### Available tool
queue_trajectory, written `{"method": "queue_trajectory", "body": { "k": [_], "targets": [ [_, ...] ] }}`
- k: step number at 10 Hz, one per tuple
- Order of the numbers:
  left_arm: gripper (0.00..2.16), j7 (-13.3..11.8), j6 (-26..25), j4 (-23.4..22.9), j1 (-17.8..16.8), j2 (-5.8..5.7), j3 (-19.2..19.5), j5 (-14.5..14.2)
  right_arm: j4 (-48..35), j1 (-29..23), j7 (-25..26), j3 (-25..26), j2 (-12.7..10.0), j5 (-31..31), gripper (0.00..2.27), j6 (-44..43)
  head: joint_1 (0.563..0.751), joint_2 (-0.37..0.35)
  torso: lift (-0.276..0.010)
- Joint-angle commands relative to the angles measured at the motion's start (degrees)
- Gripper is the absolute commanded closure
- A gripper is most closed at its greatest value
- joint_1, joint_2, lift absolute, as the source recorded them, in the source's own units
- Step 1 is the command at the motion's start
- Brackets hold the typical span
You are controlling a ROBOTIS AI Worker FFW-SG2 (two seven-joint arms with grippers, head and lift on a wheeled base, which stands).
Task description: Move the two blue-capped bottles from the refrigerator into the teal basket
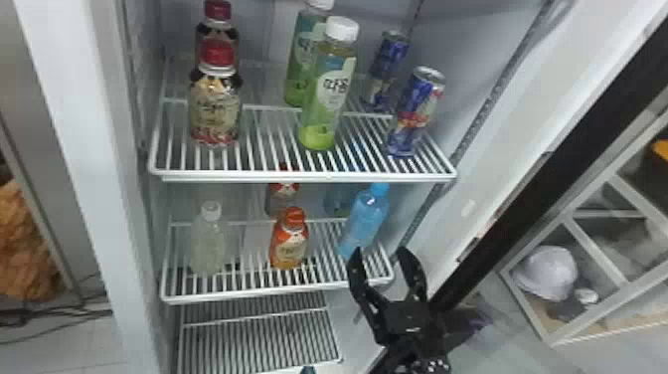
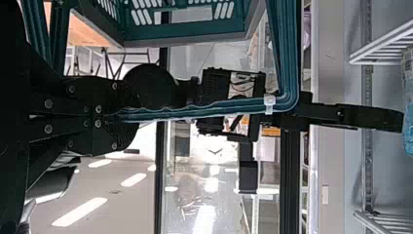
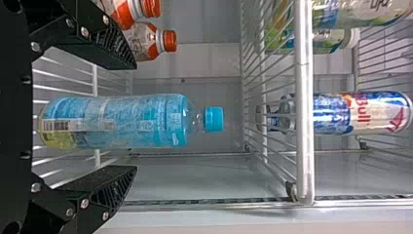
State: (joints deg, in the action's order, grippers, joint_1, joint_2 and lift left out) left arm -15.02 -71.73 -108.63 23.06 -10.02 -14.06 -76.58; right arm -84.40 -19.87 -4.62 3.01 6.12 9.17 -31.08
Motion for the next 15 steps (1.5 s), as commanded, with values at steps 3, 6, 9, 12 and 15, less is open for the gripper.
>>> {"method": "queue_trajectory", "body": {
  "k": [3,6,9,12,15],
  "targets": [
    [1.17,0.0,0.16,0.0,0.0,0.0,0.0,0.02,4.74,4.97,1.28,-1.42,0.73,0.32,0.11,0.0,0.695,-0.35,-0.136],
    [1.17,0.08,0.44,0.0,0.14,0.0,-0.09,-0.06,8.82,9.18,1.72,-3.53,1.7,2.96,0.11,-0.14,0.695,-0.35,-0.136],
    [1.17,0.08,0.58,0.14,0.14,0.17,-0.09,-0.15,9.94,11.57,2.68,-4.15,2.49,3.05,0.11,-0.57,0.695,-0.35,-0.136],
    [1.17,0.17,0.72,0.28,0.0,0.17,-0.09,-0.06,12.05,14.39,3.47,-5.38,3.28,3.14,0.11,-0.71,0.695,-0.35,-0.136],
    [1.17,0.17,0.86,0.42,0.0,0.17,-0.09,-0.15,13.32,15.93,4.27,-5.64,3.89,3.22,0.17,-0.71,0.695,-0.35,-0.136]
  ]
}}
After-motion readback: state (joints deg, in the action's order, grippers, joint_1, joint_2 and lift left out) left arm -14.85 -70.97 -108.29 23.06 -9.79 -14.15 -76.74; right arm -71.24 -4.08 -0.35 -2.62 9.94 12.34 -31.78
